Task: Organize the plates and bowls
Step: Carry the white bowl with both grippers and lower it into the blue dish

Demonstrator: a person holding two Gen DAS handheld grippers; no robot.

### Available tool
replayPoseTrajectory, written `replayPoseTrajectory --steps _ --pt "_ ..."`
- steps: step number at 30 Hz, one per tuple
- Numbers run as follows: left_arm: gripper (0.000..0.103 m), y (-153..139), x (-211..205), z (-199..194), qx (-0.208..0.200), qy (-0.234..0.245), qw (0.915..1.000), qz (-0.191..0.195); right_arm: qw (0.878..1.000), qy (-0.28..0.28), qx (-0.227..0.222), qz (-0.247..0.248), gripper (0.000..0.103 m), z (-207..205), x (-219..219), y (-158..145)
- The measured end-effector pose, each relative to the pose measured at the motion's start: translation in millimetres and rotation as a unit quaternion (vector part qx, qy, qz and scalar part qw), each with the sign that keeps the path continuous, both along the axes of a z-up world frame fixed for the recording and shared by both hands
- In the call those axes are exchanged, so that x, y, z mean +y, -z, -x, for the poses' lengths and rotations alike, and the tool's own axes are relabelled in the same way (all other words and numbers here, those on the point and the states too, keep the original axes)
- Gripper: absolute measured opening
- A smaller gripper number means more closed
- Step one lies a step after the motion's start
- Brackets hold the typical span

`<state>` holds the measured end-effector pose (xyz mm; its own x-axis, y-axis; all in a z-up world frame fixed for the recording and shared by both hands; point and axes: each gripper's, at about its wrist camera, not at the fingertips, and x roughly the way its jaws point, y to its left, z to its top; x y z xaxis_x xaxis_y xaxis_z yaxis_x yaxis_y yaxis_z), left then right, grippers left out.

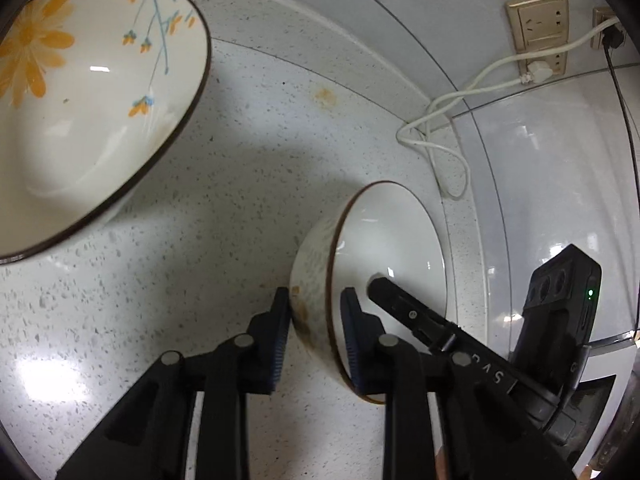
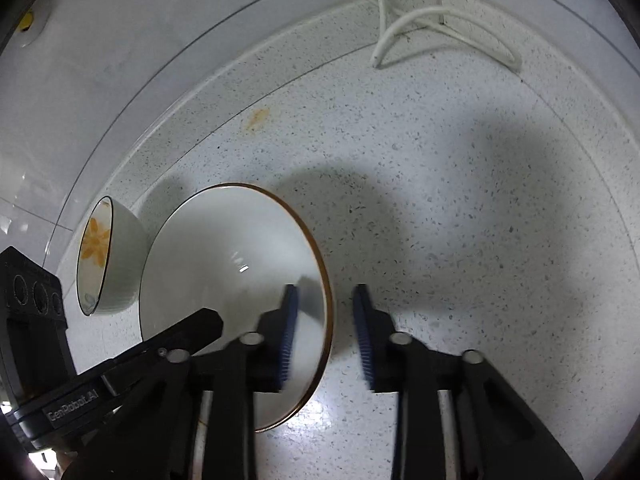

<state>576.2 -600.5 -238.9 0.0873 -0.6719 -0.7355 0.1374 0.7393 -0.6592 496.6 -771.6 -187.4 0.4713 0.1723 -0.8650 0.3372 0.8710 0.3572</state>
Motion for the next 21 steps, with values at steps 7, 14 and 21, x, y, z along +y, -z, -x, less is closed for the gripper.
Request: replayPoseTrajectory --steps 7,14,21 --pt "0.024 -13.0 23.6 24.6 0.014 0.008 0.9998 0.010 1.000 -0.005 -0.001 0.014 0.013 10.8 10.6 -9.3" --pt "0.024 -67.5 73.7 78.5 0.011 -0.001 0.9996 0.028 1.000 -0.015 -0.018 0.014 0.013 59.9 45.5 -47.6" --pt "0.024 -132.9 177.6 157.0 -0.028 -0.020 0.9983 0.048 0.997 -0.049 -0.055 0.021 0.013 130.8 125.3 -99.4"
